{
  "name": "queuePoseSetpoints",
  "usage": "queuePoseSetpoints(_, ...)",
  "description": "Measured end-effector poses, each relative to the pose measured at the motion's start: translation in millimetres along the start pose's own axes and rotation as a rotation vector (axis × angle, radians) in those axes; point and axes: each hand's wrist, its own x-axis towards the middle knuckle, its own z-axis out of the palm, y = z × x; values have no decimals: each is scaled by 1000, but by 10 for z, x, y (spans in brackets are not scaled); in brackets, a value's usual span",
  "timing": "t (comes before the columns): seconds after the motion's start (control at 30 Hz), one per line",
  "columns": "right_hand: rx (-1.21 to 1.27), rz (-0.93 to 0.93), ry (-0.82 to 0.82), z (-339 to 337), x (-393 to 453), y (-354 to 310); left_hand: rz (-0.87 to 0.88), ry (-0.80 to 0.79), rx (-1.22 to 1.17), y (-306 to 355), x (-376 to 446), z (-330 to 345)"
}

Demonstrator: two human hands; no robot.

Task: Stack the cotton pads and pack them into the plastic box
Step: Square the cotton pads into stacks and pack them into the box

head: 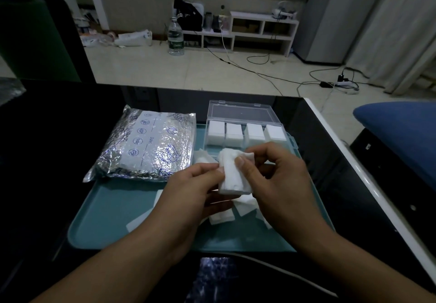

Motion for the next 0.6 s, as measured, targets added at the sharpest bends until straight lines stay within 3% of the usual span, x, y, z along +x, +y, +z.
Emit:
queuePoseSetpoints(0.33, -40, -26, -9, 10, -21, -20, 81, -2, 91, 20, -75, 38)
queuePoseSetpoints(0.47, -2, 101, 46, -57, 72, -8, 93, 65, 81, 28, -66, 42)
queuePoseSetpoints(0.6, -134, 183, 136, -252, 256, 148, 99, 114, 65, 28, -25, -8)
